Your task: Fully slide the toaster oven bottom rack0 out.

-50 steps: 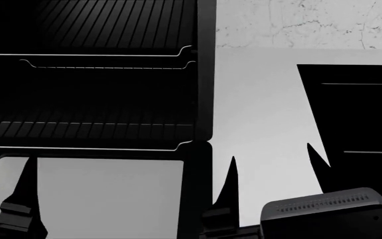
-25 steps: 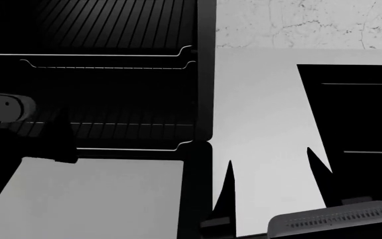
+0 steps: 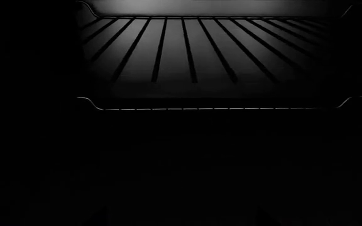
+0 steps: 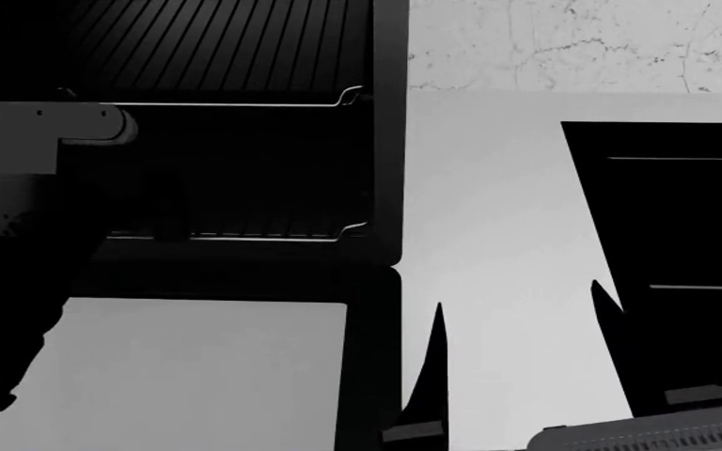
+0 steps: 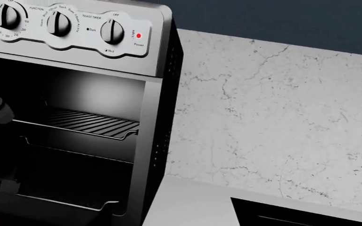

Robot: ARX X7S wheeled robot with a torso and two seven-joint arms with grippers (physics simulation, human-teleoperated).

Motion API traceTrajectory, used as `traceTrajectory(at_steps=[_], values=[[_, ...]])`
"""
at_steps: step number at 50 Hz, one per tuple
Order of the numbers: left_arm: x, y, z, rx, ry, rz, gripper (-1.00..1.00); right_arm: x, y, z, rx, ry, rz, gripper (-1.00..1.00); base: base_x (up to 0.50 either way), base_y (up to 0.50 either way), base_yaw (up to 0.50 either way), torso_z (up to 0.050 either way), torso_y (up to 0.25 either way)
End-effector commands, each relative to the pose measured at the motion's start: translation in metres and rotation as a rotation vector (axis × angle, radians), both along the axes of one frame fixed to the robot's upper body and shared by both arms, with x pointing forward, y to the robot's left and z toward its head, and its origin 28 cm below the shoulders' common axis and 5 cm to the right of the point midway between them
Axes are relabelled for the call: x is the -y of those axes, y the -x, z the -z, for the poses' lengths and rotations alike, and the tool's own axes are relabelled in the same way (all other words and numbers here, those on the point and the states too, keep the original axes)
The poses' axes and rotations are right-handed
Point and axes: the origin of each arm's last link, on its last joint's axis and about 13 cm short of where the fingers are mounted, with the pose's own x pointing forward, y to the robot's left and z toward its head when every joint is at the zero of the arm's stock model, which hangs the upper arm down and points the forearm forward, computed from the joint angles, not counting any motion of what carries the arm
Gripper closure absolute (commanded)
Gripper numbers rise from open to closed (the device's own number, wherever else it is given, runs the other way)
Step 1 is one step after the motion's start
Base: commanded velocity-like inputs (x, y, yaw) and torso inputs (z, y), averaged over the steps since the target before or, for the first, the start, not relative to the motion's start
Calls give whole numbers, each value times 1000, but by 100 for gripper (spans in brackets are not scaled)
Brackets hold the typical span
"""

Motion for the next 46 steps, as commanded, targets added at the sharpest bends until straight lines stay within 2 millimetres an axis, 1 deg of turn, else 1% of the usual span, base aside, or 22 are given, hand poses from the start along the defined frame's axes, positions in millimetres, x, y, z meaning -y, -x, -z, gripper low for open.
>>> traceTrajectory(at_steps=[1, 3, 4, 5, 6, 7, 9, 12, 15, 17, 21, 26, 30, 32, 33, 35, 37, 38, 40, 41, 43, 46], values=[[8, 39, 88, -502, 67, 69, -100, 4, 4, -8, 46, -39, 4, -100, 0, 0, 0, 0, 0], [8, 68, 91, -584, 41, 96, -100, 5, 4, -11, 58, -42, 8, -100, 0, 0, 0, 0, 0], [11, 72, 74, -507, 19, 112, -100, 5, 4, -11, 63, -42, 10, -100, 0, 0, 0, 0, 0], [7, 101, 87, -614, 65, 96, -100, 5, 3, -11, 69, -50, 9, -100, 0, 0, 0, 0, 0], [8, 111, 71, -625, -23, 61, -100, 5, 2, -10, 71, -54, 7, -100, 0, 0, 0, 0, 0], [8, 130, 64, -660, 12, 107, -100, 5, 1, -10, 73, -59, 5, -100, 0, 0, 0, 0, 0], [3, 156, 38, -473, -62, 50, -100, 6, -1, -8, 72, -66, 3, -100, 0, 0, 0, 0, 0], [1, 185, 39, -498, -88, -46, -100, 7, -2, -5, 69, -72, -2, -100, 0, 0, 0, 0, 0], [6, 225, 34, -526, 20, 114, -100, 7, -3, -1, 63, -82, -6, -100, 0, 0, 0, 0, 0], [7, 250, 34, -536, 49, 146, -100, 7, -3, 1, 59, -86, -9, -100, 0, 0, 0, 0, 0], [11, 272, 35, -549, 74, 185, -100, 7, -1, 3, 58, -92, -11, -100, 0, 0, 0, 0, 0], [10, 275, 32, -505, 94, 189, -100, 6, -2, 4, 52, -92, -12, -100, 0, 0, 0, 0, 0], [12, 267, 19, -290, 58, 157, -100, 6, 0, 3, 53, -89, -10, -100, 0, 0, 0, 0, 0], [13, 268, -3, 11, 11, 115, -100, 5, 1, 3, 52, -87, -12, -100, 0, 0, 0, 0, 0], [13, 269, -12, 74, 22, 118, -100, 6, 2, 3, 53, -85, -11, -100, 0, 0, 0, 0, 0], [-1, 255, -20, 268, -198, -101, -100, 6, 4, 3, 56, -83, -7, -100, 0, 0, 0, 0, 0], [-17, 237, -66, 768, -353, -336, -100, 5, 6, 3, 59, -74, -10, -100, 0, 0, 0, 0, 0], [-26, 237, -88, 1019, -393, -435, -100, 4, 7, 3, 60, -70, -14, -100, 0, 0, 0, 0, 0], [4, 242, -109, 1280, -5, -443, -100, 3, 8, 5, 58, -63, -16, -100, 0, 0, 0, 0, 0], [10, 250, -118, 1371, 94, -327, -100, 3, 9, 6, 53, -57, -16, -100, 0, 0, 0, 0, 0], [20, 268, -131, 1457, 296, -67, -100, 3, 9, 7, 47, -55, -12, -100, 0, 0, 0, 0, 0], [22, 273, -72, 994, 156, 24, -100, 3, 9, 8, 39, -55, -11, -100, 0, 0, 0, 0, 0]])
